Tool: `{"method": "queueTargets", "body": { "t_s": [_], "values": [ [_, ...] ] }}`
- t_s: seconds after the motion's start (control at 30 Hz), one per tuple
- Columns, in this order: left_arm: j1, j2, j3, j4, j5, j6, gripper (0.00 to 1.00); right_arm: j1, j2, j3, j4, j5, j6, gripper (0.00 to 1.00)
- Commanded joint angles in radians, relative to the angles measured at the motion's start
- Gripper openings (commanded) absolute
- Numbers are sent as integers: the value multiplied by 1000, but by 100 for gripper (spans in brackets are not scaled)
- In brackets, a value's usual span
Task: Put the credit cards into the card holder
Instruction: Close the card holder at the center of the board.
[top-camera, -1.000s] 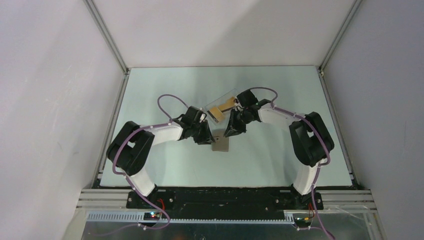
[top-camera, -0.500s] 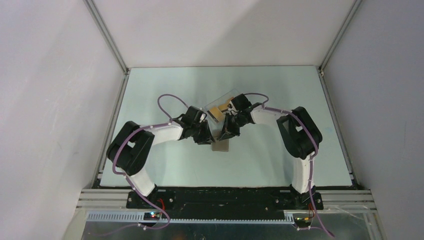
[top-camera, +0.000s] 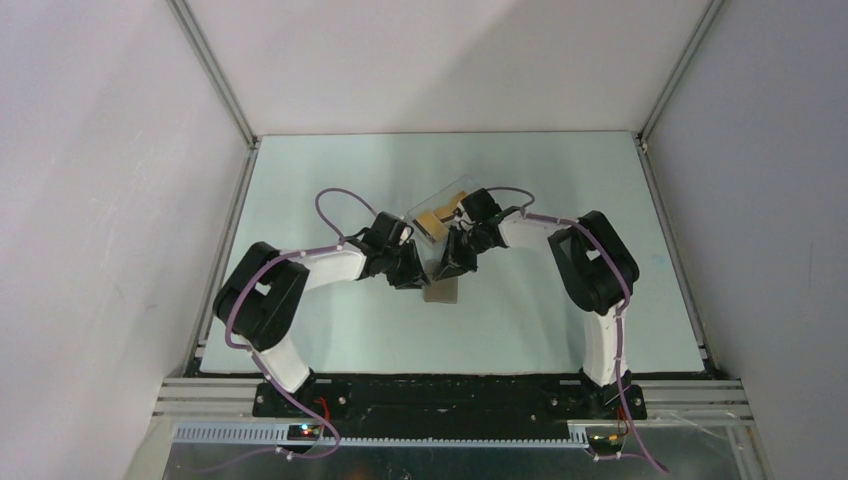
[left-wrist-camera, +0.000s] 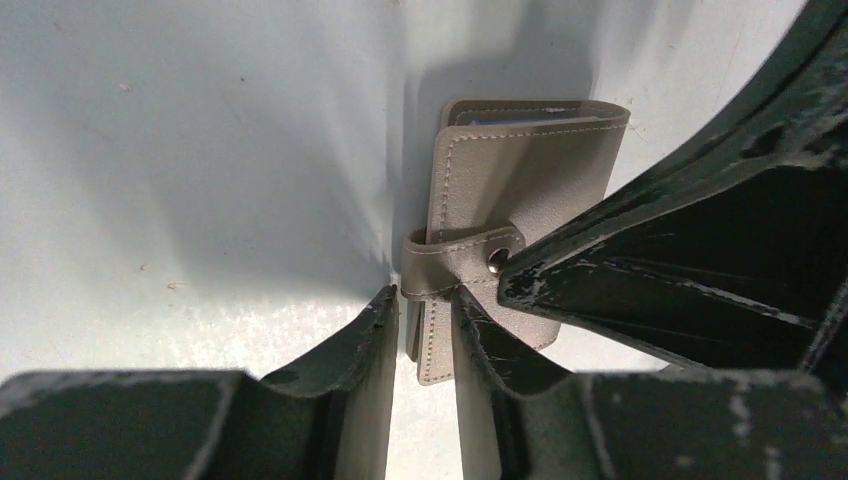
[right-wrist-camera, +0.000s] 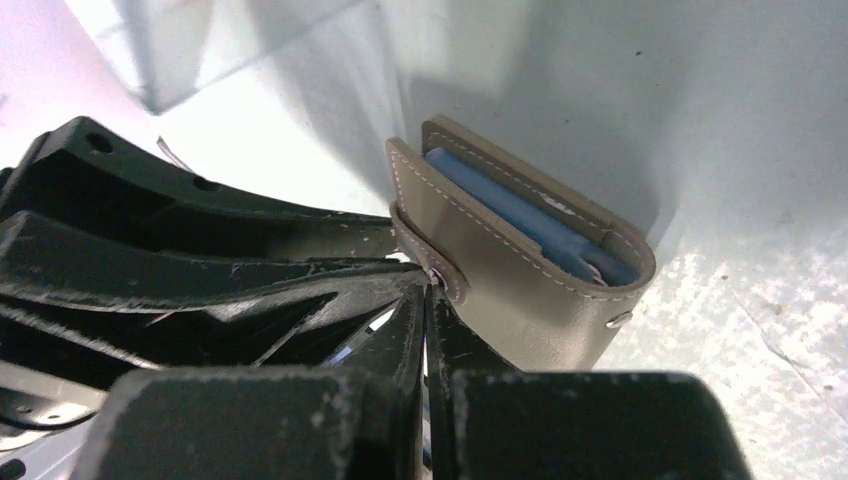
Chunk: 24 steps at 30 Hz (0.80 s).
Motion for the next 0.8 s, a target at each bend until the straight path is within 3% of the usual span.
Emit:
{"method": "queueTargets", "body": {
  "t_s": [0.0, 0.5, 0.77],
  "values": [
    [0, 4, 23, -15, -26, 35, 31, 13, 49, 32, -14, 29, 4, 0],
    [1, 1, 25, -23, -26, 45, 31, 18, 54, 32, -69, 108, -20, 0],
    [1, 3, 27, -28, -31, 44, 31, 17, -84, 19, 9, 61, -10, 0]
  ]
}}
